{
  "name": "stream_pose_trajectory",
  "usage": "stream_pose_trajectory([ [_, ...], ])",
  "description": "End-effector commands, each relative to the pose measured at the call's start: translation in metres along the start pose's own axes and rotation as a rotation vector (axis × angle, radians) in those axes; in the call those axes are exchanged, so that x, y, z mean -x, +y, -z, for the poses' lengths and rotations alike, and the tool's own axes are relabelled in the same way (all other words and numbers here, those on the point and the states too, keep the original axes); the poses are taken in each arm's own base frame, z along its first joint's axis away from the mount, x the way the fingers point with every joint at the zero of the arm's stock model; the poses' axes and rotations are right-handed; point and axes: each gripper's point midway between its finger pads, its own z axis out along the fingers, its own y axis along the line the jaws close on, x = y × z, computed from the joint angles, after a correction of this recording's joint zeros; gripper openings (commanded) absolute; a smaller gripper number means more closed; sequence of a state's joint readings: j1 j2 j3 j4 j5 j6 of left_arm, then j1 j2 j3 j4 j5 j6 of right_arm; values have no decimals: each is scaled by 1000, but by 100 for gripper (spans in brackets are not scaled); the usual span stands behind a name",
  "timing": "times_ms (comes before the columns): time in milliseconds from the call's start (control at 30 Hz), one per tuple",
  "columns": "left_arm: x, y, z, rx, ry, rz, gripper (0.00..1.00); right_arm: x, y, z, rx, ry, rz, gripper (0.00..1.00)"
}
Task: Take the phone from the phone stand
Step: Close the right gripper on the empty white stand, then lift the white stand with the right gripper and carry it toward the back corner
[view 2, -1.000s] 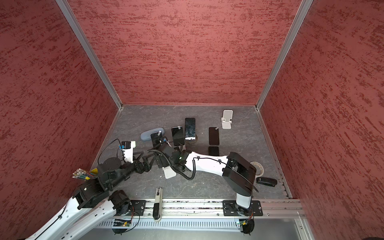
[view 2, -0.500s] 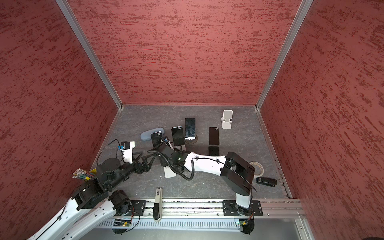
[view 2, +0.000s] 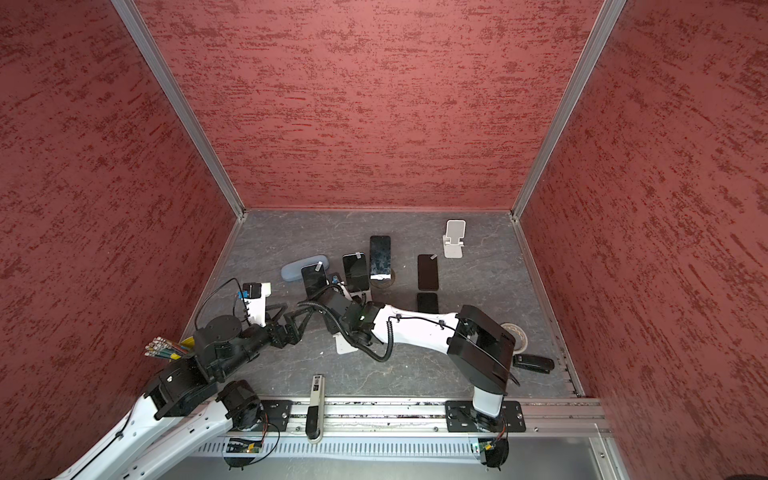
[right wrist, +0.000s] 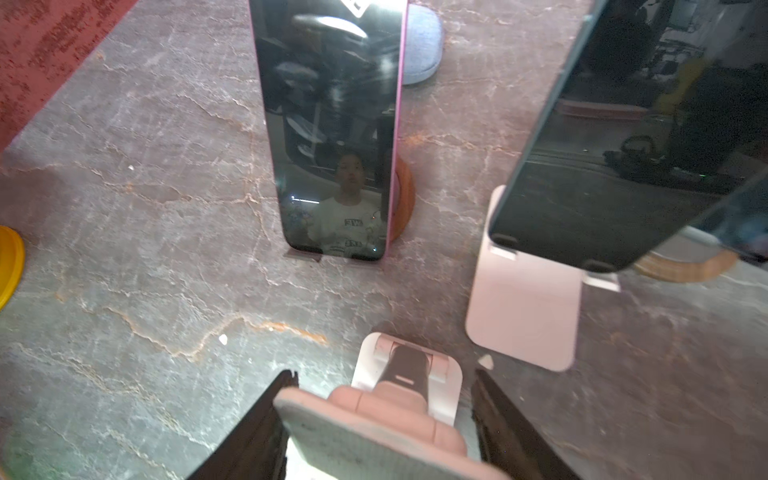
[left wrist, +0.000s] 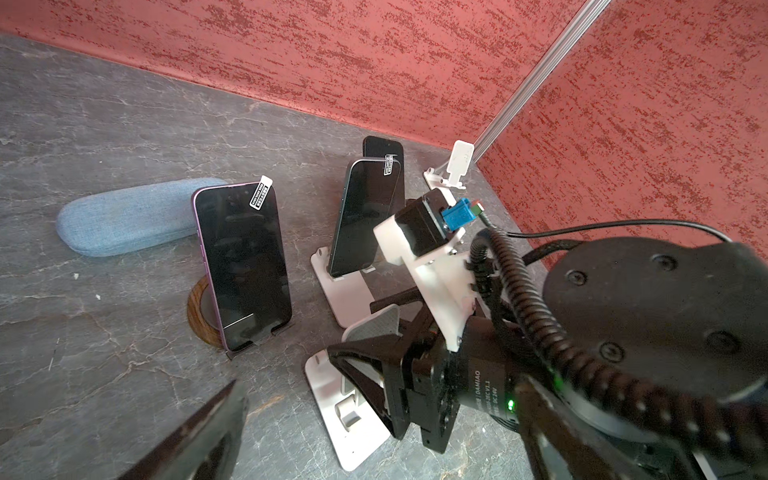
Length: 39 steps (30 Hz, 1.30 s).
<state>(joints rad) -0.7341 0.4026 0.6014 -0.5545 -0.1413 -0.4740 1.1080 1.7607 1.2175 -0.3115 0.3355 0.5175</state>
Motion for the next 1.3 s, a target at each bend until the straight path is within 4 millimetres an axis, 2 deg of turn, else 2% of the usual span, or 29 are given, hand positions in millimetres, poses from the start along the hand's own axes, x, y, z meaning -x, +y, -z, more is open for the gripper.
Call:
stream_pose_trajectory([
  [0,-3,-6,-10,-31,14,-13,99,12,-15,21,-27,-39,-22,56],
  [167,-10,-12,-28,-33,76,-19,99,7,-38,33,-57,-21,-49,56],
  [467,-9,-25,-44,-55,109,-31,100,-5,-105,55,-175,-12,-118,56],
  [600,-6,-26,-44,-54,96,-24,100,0,-136,72,-211,-45,-164,56],
  [833,-4,-25,-42,-39,98,-11,99,14,-187,90,-283,-95,-212,56],
  [1267,-5,-22,-39,-17,99,-11,100,50,-268,101,-336,-141,-297,57],
])
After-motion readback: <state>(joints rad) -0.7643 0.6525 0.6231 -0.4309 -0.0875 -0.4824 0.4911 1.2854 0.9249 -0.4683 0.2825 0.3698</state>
